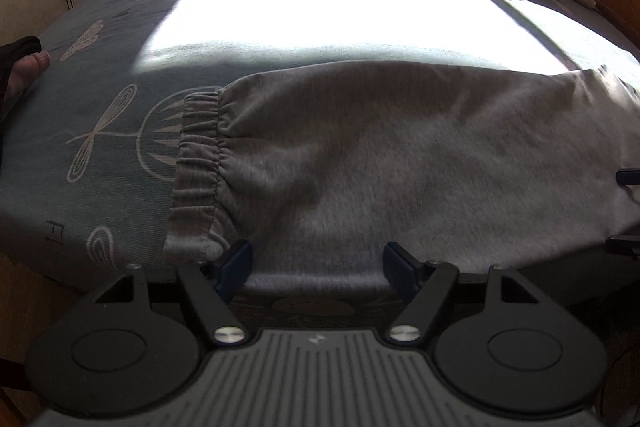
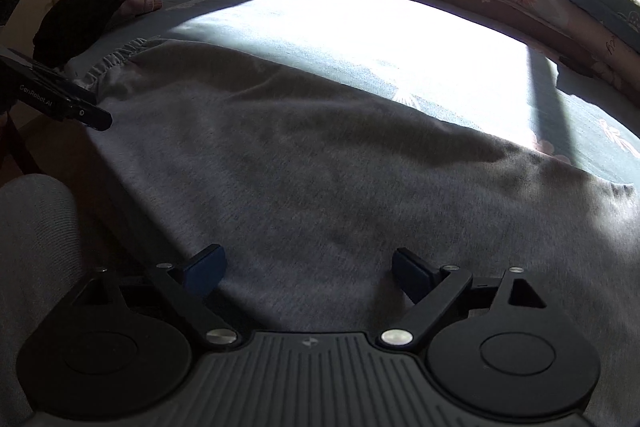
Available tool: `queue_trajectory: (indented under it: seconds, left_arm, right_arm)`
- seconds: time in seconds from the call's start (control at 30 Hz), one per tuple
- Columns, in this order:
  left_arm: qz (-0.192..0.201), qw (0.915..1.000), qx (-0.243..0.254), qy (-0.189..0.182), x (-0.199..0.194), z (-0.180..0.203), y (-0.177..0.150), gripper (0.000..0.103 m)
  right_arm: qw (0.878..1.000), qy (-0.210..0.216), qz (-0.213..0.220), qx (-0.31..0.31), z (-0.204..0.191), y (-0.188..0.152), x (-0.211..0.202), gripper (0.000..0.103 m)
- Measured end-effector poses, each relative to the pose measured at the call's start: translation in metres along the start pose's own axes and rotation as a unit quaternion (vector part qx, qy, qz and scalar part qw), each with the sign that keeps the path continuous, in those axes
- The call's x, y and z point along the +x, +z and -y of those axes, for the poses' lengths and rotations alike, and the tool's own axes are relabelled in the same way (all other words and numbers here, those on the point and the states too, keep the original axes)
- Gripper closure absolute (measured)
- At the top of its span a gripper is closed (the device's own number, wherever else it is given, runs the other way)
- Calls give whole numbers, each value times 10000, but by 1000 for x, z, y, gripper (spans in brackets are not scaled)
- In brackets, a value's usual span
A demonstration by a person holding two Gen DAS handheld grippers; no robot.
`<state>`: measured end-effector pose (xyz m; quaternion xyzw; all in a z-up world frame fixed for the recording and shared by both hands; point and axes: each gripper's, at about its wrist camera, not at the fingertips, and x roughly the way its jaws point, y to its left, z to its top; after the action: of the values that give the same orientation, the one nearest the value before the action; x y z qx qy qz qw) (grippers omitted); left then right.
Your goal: Fold clothes
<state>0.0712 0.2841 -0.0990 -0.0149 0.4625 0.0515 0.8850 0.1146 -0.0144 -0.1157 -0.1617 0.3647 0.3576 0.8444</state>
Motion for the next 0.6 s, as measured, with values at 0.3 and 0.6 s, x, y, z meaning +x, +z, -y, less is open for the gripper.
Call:
queue_trajectory:
  seconds: [0.3,0.6]
  left_arm:
    - [346,9980,153,-502,-21,29,47,27]
    - [151,9709,960,-2188,35,133,125,24]
  right_arm:
    - [9983,-15,445,368,39,3,-38,3]
    - [9925,-630,608,855,99,-9,-43,3]
